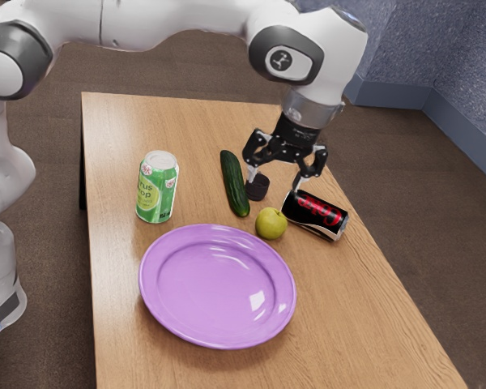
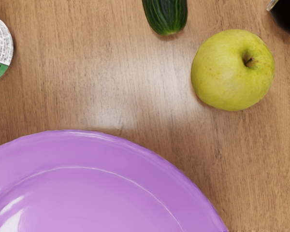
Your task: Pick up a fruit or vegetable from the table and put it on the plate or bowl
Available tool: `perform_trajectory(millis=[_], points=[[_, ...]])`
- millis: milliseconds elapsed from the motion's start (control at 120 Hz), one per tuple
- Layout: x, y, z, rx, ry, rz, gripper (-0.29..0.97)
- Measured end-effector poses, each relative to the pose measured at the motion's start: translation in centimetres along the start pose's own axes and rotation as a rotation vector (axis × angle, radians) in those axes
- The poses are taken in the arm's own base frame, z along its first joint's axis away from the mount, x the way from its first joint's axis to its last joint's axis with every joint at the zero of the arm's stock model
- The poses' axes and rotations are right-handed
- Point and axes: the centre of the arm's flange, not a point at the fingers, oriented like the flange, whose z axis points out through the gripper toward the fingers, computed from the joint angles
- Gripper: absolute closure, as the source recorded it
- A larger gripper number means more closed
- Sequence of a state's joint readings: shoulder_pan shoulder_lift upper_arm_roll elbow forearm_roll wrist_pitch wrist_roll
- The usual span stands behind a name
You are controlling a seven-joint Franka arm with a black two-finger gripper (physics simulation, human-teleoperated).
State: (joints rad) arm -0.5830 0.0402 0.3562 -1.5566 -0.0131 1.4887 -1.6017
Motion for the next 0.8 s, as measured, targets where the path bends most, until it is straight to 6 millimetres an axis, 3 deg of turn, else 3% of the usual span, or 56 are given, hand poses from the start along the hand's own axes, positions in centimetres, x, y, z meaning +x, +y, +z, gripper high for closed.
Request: perform_trajectory(millis=[67,150,192,225,358,542,717,800], points=[[2.4,1.1,1.3,0.013,0.002,0.032,0.00],[10.0,2.4,3.5,0.029,-0.006,-0.006,0.00],[12.1,2.6,4.0,0.016,-0.007,0.005,0.00],[11.9,3.0,4.1,0.002,-0.005,0.047,0.00],[7.4,4.0,4.1,-0.042,0.007,0.260,0.00],[9.5,3.6,6.0,-0.075,0.010,0.379,0.00],[8.2,4.4,6.9,-0.100,0.024,0.508,0.00],[8.7,4.1,7.6,-0.103,0.018,0.539,0.00]])
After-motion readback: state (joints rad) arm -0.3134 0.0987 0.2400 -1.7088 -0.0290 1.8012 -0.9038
